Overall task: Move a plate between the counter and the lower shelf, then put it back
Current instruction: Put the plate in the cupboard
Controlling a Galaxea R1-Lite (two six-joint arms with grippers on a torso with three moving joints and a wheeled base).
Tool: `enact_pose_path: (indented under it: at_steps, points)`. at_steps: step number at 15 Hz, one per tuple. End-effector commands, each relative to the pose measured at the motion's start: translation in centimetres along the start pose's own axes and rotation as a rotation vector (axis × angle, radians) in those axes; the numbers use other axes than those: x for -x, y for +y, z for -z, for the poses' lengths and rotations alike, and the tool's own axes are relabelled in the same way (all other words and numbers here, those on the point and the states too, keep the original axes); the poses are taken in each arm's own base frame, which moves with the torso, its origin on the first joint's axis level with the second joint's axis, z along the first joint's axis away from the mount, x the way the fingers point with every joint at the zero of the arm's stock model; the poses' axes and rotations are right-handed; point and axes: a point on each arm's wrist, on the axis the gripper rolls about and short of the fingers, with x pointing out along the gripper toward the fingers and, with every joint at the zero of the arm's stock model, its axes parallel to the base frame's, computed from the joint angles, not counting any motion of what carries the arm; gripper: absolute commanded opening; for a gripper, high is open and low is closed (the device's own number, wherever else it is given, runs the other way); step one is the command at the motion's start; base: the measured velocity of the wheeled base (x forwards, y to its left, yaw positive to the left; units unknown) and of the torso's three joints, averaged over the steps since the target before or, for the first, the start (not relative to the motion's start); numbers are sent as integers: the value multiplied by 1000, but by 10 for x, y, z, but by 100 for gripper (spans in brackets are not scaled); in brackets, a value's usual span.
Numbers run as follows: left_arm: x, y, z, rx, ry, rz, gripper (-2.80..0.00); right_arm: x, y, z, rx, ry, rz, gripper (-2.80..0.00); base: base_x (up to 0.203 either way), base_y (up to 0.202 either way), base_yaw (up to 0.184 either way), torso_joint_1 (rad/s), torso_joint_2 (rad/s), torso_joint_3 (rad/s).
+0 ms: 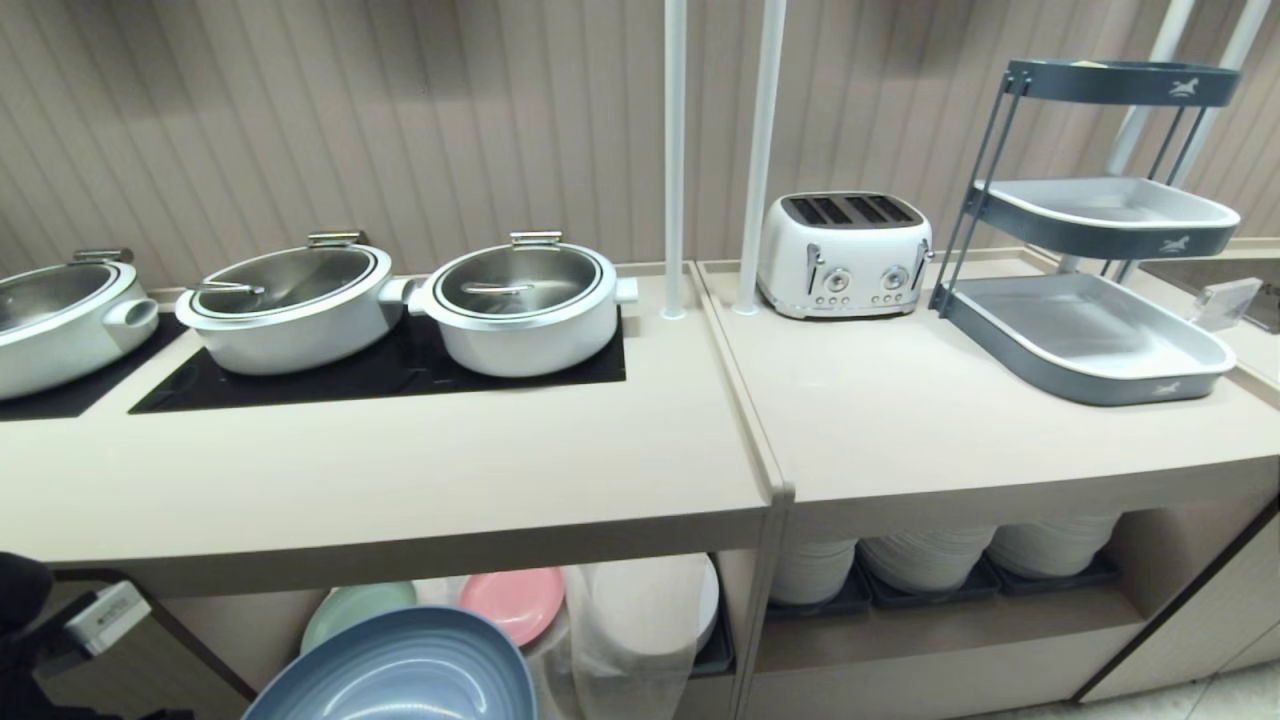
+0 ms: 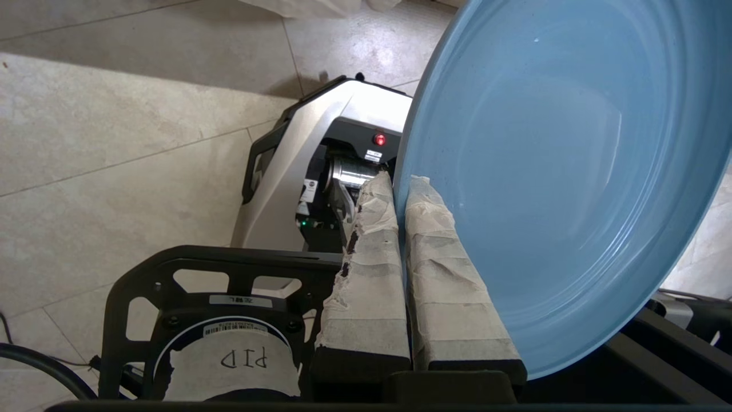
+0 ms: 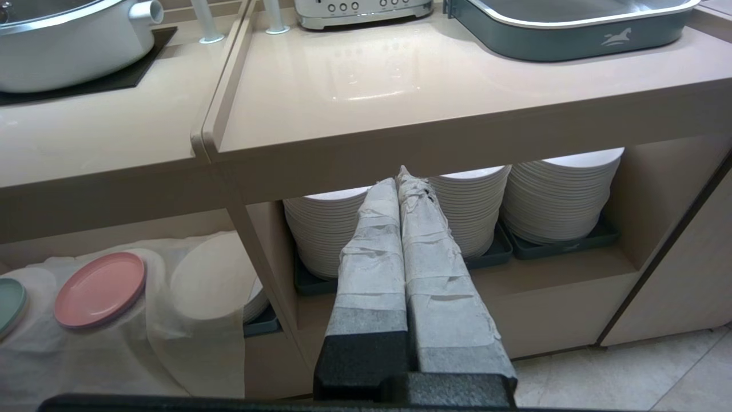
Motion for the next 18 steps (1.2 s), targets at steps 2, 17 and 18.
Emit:
enact_pose_path:
  at_steps: [2,17,18]
  points:
    - [0,0,0,1,1,1,-280,0,0,0,0,0,1,-280,0,0,0,0,0,0]
    - [0,1,1,14,3,-2,-280,0,0,0,0,0,0,-280,0,0,0,-16,33,19]
    - [0,1,1,14,3,0,-280,0,0,0,0,0,0,-280,0,0,0,-66,147,76]
